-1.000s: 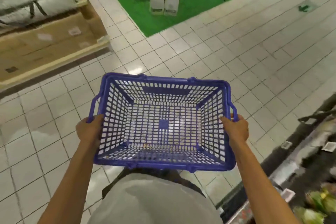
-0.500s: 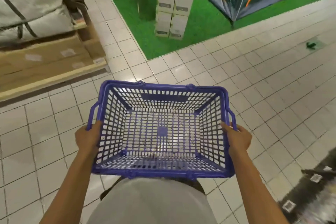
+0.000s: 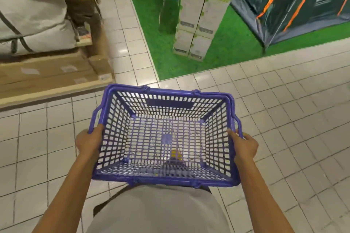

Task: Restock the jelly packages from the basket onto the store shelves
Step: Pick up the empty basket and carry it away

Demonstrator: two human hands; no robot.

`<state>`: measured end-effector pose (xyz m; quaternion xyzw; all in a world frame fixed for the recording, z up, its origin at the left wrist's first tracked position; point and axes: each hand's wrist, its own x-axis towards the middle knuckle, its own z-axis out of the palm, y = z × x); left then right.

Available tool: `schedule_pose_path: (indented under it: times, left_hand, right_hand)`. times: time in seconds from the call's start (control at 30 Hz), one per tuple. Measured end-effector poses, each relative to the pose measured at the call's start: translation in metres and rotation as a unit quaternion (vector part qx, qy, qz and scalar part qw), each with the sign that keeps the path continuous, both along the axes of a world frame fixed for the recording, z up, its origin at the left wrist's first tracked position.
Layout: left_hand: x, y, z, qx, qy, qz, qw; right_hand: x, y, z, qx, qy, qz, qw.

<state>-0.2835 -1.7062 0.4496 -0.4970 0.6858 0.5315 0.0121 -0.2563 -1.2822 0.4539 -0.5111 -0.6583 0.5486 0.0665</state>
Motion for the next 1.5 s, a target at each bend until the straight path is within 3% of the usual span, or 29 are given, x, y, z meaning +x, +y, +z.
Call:
schedule_pose_path:
  times: [0.37, 0.6, 1.0, 1.23, 1.5]
  left_hand:
    - [-0.127, 0.037, 0.003, 0.003, 0.024, 0.124, 0.992]
    - [-0.249, 0.015, -0.016, 0.010, 0.016, 0.176, 0.984]
    - [-0.471, -0.020, -0.015, -0.006, -0.010, 0.194, 0.981]
    - [-0.562, 0.000, -0.046, -0.007, -0.031, 0.235, 0.971]
    - [-0.654, 0.009, -0.109, -0.016, -0.063, 0.217, 0.974]
  right_hand:
    - [-0.251, 0.028, 0.014, -0.017, 0.019, 0.118, 0.993]
    - [-0.403, -0.005, -0.007, -0.078, 0.038, 0.107, 0.990]
    - [-0.629, -0.048, -0.010, -0.088, 0.057, 0.137, 0.985]
    - [-0.750, -0.038, -0.046, -0.110, 0.014, 0.161, 0.981]
    - [-0.855, -0.028, -0.118, -0.119, -0.052, 0.178, 0.975]
